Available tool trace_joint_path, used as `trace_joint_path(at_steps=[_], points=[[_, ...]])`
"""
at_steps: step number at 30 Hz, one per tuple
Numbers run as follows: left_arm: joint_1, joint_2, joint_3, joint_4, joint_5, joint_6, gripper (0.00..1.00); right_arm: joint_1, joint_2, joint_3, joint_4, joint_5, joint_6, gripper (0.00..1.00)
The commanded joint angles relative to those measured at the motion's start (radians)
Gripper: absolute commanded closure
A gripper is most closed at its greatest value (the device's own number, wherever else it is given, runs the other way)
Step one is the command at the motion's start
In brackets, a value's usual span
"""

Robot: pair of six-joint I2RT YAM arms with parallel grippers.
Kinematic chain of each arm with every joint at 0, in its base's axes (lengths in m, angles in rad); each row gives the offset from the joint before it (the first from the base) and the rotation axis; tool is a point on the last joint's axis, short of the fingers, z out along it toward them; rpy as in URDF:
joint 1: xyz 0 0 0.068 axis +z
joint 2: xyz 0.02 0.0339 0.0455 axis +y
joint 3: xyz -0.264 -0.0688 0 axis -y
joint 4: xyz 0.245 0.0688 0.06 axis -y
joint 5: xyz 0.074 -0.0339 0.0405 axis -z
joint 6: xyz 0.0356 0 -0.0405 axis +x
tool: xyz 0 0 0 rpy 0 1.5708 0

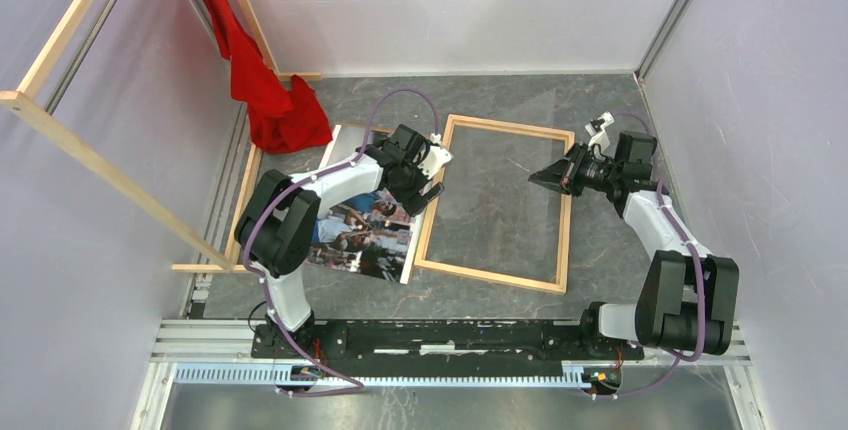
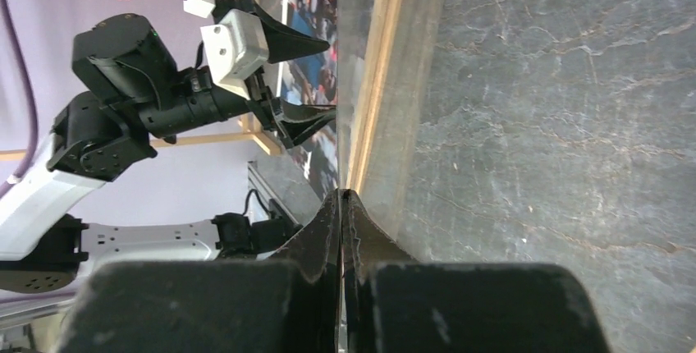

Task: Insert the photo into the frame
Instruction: Place the photo frame item in the photo frame.

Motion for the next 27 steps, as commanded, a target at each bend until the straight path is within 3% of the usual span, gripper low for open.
trace_joint_path(at_steps=[1, 15, 27], points=[[-0.009, -0.016, 0.002, 0.025, 0.011, -0.037, 0.06, 0.003, -0.032, -0.033, 0.208, -0.067, 0.138, 1.0], [-0.005, -0.032, 0.016, 0.015, 0.049, -0.049, 0.07, 0.063, -0.056, -0.041, 0.412, -0.08, 0.315, 1.0], [0.037, -0.044, 0.02, 0.002, 0.063, -0.039, 0.07, 0.077, -0.025, -0.019, 0.401, -0.088, 0.28, 1.0]])
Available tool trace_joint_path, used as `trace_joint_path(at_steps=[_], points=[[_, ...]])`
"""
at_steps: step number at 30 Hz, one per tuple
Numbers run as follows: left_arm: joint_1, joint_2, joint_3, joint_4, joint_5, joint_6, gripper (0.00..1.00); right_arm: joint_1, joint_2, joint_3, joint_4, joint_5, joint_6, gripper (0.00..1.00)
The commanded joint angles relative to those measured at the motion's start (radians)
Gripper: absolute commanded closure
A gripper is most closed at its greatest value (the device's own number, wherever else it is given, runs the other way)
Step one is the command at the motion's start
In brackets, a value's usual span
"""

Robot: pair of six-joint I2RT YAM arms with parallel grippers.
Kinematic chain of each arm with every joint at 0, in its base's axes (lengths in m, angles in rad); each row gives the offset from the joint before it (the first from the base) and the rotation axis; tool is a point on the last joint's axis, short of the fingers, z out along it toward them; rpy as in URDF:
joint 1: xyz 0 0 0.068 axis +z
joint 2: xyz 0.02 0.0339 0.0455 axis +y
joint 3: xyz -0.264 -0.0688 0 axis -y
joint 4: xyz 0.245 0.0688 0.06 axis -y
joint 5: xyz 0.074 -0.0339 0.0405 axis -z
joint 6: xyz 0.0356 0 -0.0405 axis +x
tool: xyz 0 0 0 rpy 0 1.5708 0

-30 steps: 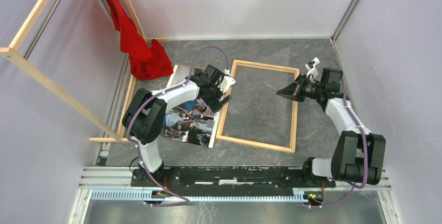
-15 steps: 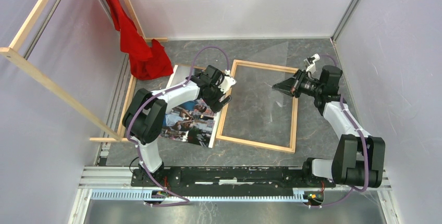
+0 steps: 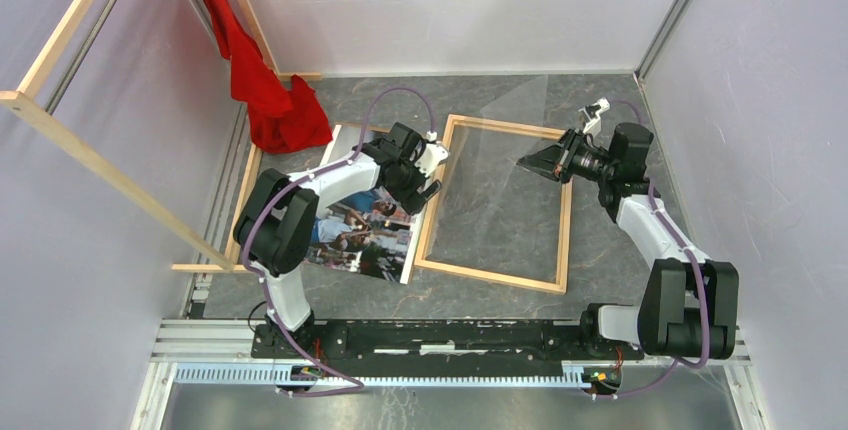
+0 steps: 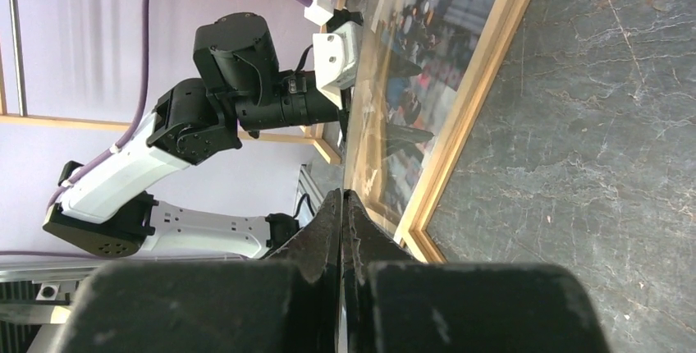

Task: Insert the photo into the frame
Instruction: Place the photo frame item in the photo frame.

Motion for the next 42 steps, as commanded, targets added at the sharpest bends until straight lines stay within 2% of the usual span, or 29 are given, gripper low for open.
trace_joint_path(at_steps=[1, 6, 12, 22, 26, 29, 42], points=[[0.018, -0.044, 0.017, 0.003, 0.022, -0.021, 0.07, 0.003, 0.012, 0.036, 0.003, -0.024, -0.059, 1.0], [0.018, -0.045, 0.013, 0.005, 0.012, -0.017, 0.07, -0.003, 0.042, 0.15, -0.254, -0.017, -0.302, 0.99], [0.018, -0.05, 0.009, 0.006, 0.004, -0.01, 0.07, -0.017, 0.1, 0.23, -0.38, -0.016, -0.418, 0.95], [0.017, -0.05, 0.001, 0.01, 0.006, -0.006, 0.08, -0.017, 0.09, 0.115, -0.346, 0.02, -0.399, 0.94], [0.018, -0.05, 0.002, 0.009, 0.007, -0.008, 0.08, -0.02, 0.072, 0.069, -0.354, 0.036, -0.397, 0.88], [0.017, -0.052, 0.0, 0.009, 0.01, -0.01, 0.08, -0.032, 0.069, 0.051, -0.36, 0.042, -0.401, 0.86], [0.017, -0.054, -0.001, 0.009, 0.008, -0.007, 0.08, -0.062, 0.085, 0.138, -0.519, 0.136, -0.51, 0.76]])
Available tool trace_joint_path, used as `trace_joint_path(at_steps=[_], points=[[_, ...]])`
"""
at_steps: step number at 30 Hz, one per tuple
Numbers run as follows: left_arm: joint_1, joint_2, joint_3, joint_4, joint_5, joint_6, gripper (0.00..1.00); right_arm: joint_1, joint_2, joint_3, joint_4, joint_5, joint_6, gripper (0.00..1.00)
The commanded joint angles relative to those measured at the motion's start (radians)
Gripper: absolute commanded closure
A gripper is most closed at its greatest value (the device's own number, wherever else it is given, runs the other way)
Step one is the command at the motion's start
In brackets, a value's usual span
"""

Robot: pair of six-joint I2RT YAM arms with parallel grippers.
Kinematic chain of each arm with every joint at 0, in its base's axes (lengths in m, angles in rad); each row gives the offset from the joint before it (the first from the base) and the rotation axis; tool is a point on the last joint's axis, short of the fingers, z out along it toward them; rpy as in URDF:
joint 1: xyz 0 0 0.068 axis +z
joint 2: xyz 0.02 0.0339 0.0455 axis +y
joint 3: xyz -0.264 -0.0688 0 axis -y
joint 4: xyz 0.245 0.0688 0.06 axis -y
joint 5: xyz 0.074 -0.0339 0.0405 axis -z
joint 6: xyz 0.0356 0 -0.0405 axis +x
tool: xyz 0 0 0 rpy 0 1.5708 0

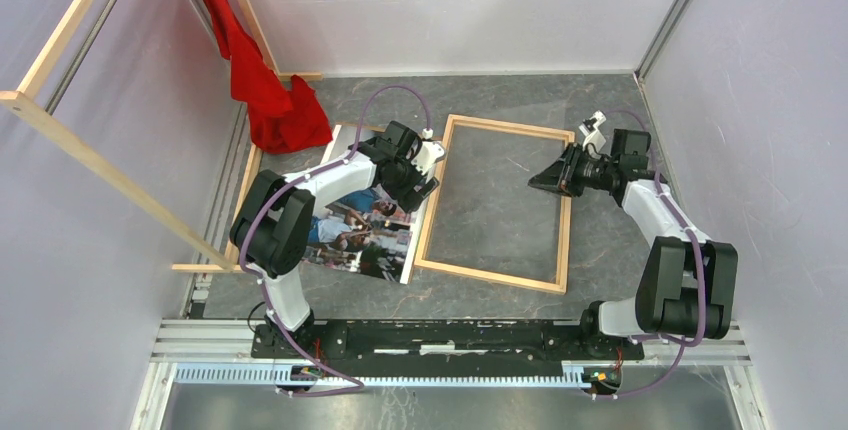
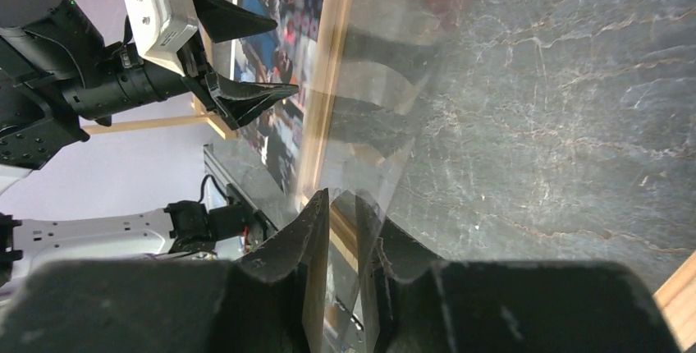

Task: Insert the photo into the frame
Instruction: Place the photo frame item in the photo frame.

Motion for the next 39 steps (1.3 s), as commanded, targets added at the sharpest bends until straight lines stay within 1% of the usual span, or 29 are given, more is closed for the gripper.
trace_joint_path(at_steps=[1, 13, 18, 24, 25, 26, 29, 30, 31, 39], points=[[-0.003, -0.037, 0.005, 0.014, 0.011, -0.009, 0.08, -0.002, -0.018, 0.047, -0.039, 0.042, -0.058, 0.76], [-0.005, -0.033, 0.006, 0.015, 0.009, -0.01, 0.08, -0.011, -0.009, 0.038, -0.029, 0.041, -0.058, 0.75], [-0.006, -0.03, 0.011, 0.014, 0.012, -0.011, 0.08, -0.011, 0.006, 0.029, -0.054, 0.072, -0.086, 0.55], [-0.006, -0.028, 0.009, 0.014, 0.011, -0.01, 0.08, -0.009, 0.024, 0.053, -0.116, 0.131, -0.131, 0.36], [-0.007, -0.029, 0.008, 0.015, 0.012, -0.01, 0.08, -0.008, 0.028, 0.059, -0.126, 0.144, -0.142, 0.35], [-0.006, -0.027, 0.008, 0.015, 0.012, -0.008, 0.08, -0.009, 0.03, 0.064, -0.137, 0.159, -0.148, 0.29], [-0.007, -0.024, 0.011, 0.014, 0.013, -0.008, 0.08, -0.006, 0.036, 0.081, -0.16, 0.197, -0.162, 0.26], [-0.007, -0.024, 0.011, 0.014, 0.014, -0.009, 0.08, -0.005, 0.039, 0.086, -0.168, 0.21, -0.168, 0.15], [-0.007, -0.024, 0.011, 0.014, 0.014, -0.01, 0.08, -0.001, 0.041, 0.092, -0.175, 0.223, -0.174, 0.12], [-0.008, -0.02, 0.01, 0.016, 0.013, -0.008, 0.08, 0.022, 0.081, 0.095, -0.18, 0.281, -0.189, 0.06]])
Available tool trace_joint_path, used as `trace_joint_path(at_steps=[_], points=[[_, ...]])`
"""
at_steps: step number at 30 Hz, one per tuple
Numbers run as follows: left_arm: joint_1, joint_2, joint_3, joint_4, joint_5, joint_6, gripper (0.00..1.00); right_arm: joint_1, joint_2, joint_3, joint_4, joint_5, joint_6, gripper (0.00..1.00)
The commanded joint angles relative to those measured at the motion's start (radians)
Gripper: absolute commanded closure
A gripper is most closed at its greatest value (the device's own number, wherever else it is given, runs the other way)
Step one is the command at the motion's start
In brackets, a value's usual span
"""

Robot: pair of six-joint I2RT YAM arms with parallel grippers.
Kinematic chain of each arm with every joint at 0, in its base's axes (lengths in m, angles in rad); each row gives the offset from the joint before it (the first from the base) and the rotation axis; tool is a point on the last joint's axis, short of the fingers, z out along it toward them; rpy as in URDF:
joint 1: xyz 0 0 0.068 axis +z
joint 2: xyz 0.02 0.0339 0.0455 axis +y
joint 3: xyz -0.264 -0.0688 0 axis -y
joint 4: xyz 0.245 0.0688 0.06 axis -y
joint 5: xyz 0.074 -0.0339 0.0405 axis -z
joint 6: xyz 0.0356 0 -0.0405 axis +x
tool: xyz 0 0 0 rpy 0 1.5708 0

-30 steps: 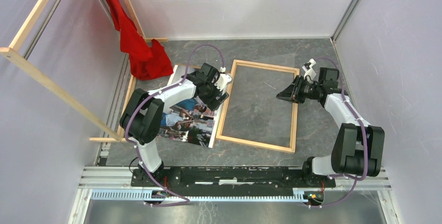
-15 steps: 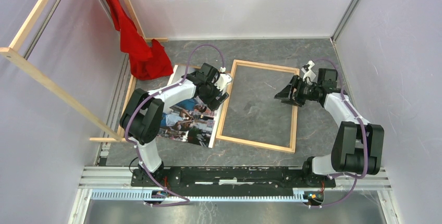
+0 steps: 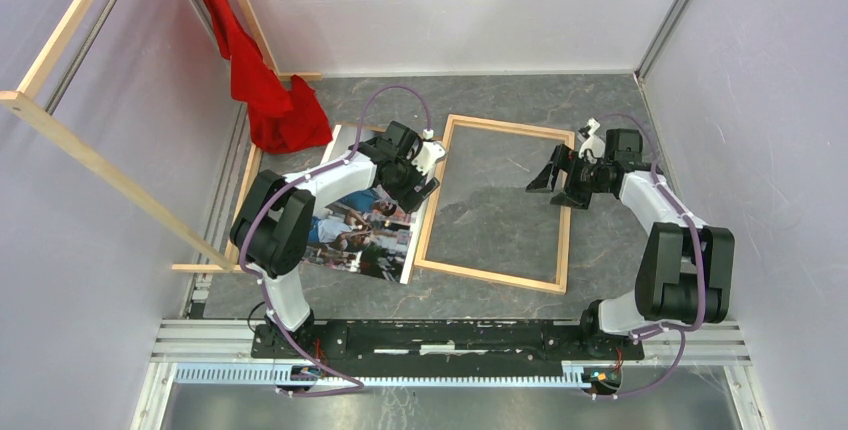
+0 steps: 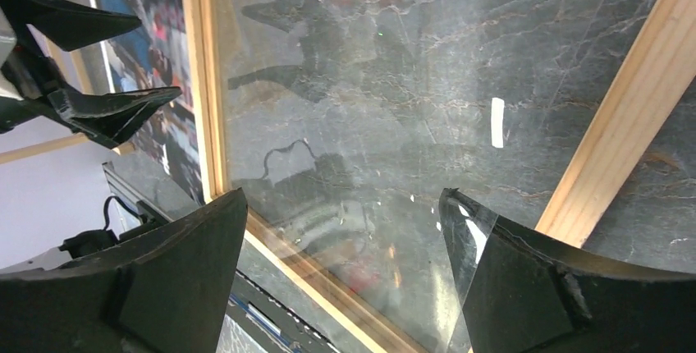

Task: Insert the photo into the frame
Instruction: Place the photo frame item in the photo frame.

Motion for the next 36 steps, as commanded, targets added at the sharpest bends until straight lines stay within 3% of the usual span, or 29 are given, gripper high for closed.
trace_joint_path(at_steps=[1, 23, 36], points=[[-0.006, -0.018, 0.01, 0.016, 0.014, -0.008, 0.08, 0.017, 0.022, 0.036, -0.004, 0.05, -0.028, 0.06], [-0.005, -0.007, 0.011, 0.019, 0.017, -0.008, 0.08, 0.093, 0.078, 0.121, -0.121, 0.37, -0.096, 0.02], [-0.006, -0.01, 0.008, 0.018, 0.016, -0.005, 0.09, 0.113, 0.096, 0.173, -0.166, 0.474, -0.111, 0.02]])
